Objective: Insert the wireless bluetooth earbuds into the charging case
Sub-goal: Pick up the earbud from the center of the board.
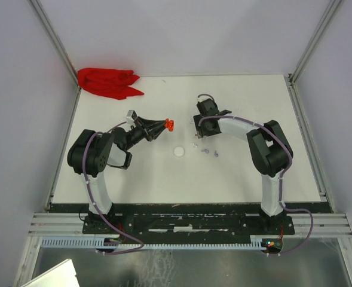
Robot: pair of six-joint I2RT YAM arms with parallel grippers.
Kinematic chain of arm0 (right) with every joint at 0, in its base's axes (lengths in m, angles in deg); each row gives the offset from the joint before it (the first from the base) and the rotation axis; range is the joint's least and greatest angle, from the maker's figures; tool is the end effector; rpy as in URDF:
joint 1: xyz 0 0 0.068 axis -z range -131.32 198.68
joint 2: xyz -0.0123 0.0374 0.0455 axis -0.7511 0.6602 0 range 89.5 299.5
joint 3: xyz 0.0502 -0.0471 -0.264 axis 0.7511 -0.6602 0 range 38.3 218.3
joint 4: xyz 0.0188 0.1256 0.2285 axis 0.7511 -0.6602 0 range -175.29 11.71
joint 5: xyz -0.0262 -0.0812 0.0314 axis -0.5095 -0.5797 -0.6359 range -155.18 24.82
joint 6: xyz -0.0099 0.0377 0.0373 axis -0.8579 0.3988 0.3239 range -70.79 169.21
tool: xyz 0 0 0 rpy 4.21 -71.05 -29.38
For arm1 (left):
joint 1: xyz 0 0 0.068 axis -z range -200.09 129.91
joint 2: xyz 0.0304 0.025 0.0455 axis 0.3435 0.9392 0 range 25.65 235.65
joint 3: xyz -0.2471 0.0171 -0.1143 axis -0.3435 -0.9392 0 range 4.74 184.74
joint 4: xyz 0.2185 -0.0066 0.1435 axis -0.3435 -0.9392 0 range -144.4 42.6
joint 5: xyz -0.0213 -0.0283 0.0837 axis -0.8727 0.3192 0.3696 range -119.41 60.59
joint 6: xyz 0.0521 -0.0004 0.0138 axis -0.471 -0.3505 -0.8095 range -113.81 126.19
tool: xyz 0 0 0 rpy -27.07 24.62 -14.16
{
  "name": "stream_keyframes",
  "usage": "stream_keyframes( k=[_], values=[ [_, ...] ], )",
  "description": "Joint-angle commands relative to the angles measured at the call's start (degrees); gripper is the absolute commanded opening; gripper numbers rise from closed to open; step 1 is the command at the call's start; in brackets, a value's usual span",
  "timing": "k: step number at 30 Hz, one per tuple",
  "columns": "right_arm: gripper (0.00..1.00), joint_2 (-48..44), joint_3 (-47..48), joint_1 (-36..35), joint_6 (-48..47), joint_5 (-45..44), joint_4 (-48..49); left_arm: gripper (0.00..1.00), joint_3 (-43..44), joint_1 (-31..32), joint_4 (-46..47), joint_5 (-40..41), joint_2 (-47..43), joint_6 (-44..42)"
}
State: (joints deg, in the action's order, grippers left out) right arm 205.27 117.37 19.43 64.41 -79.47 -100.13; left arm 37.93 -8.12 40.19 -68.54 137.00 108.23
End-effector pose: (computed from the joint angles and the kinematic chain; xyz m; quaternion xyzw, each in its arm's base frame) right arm 0.3738 0.1993 0.1604 -0.0834 0.9520 -0.0091 0.2943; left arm 0.3136 -0.0893 0.1485 -0.2505 0.6113 -0.7208 0.2098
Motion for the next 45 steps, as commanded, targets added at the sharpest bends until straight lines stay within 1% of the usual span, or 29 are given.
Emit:
stream_keyframes(
  k=[1, 10, 16, 19, 24, 29, 32, 34, 37, 45],
  values=[
    [0.77, 2.4, 3.1, 0.0, -0.1, -1.4, 0.1, 0.03, -0.1, -0.4, 11.5, -0.7, -1.2, -1.9],
    [0.76, 6.7, 9.6, 0.2, -0.7, 0.1, -0.9, 0.03, 0.0, -0.6, 11.5, -0.6, -1.0, -1.8],
    [0.76, 7.9, 12.2, 0.2, -0.7, 0.5, -1.8, 0.03, 0.1, -0.7, 11.5, -0.6, -1.2, -1.7],
    [0.75, 5.1, 10.2, 0.4, -0.3, -2.2, -0.4, 0.03, -0.1, -0.9, 11.5, -0.6, -1.2, -1.7],
    [0.72, -0.4, 7.0, 0.9, -0.3, -1.4, 1.5, 0.03, -0.5, -0.9, 11.5, -0.5, -1.5, -1.9],
    [0.64, -2.7, 6.7, 0.9, -0.7, 4.3, 1.2, 0.03, -0.8, -0.9, 11.5, -0.4, -1.8, -2.1],
    [0.59, -2.8, 7.0, 0.9, -1.0, 9.7, 1.4, 0.03, -1.0, -0.9, 11.5, -0.5, -2.1, -2.2],
    [0.58, -2.1, 7.6, 0.7, -1.5, 13.4, 1.4, 0.03, -1.1, -0.8, 11.5, -0.5, -2.2, -2.2],
    [0.57, -0.3, 9.4, 0.2, -2.6, 15.5, 0.3, 0.03, -1.2, -0.8, 11.5, -0.5, -2.3, -2.2],
    [0.55, 4.1, 13.8, -0.6, -3.9, 16.3, -1.6, 0.03, -1.5, -0.9, 11.5, -0.5, -2.6, -2.2]
  ],
)
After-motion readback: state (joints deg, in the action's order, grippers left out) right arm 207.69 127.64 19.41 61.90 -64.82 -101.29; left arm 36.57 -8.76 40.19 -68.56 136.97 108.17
